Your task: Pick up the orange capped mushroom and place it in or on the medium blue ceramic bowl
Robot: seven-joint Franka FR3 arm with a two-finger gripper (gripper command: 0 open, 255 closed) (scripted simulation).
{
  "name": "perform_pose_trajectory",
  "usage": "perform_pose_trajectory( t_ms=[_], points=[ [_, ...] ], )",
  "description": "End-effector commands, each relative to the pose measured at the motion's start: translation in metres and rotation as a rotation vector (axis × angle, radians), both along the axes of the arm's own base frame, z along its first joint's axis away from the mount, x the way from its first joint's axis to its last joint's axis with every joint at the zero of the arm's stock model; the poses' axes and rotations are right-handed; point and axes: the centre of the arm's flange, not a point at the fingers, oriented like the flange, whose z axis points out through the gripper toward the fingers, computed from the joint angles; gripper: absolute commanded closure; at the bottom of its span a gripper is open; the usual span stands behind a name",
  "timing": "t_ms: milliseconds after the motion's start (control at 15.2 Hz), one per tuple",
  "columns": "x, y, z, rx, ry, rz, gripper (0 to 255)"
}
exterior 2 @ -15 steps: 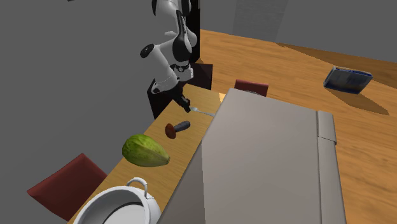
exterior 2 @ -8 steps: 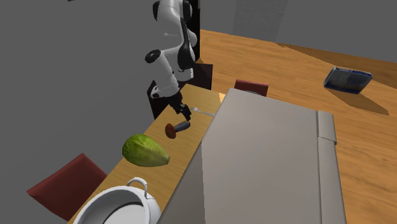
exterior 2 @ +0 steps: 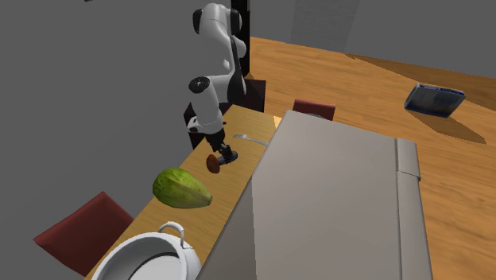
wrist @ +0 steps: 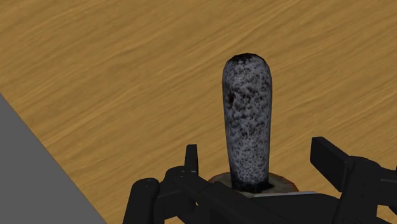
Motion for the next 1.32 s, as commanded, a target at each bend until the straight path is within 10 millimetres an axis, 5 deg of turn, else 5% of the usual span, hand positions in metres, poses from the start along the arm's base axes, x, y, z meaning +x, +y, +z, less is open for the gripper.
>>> perform_pose_trajectory(
  t_ms=[0,594,660,1254],
  points=[
    [0.0003,0.0026,-0.0106,-0.001,-0.001,0.0,0],
    [0.0005,0.0036,-0.0188,-0.001,-0.001,0.0,0],
    [0.0005,0.0036,-0.0188,-0.001,-0.001,0.0,255],
    [0.0004,0.0036,-0.0189,-0.001,-0.001,0.0,255]
  ],
)
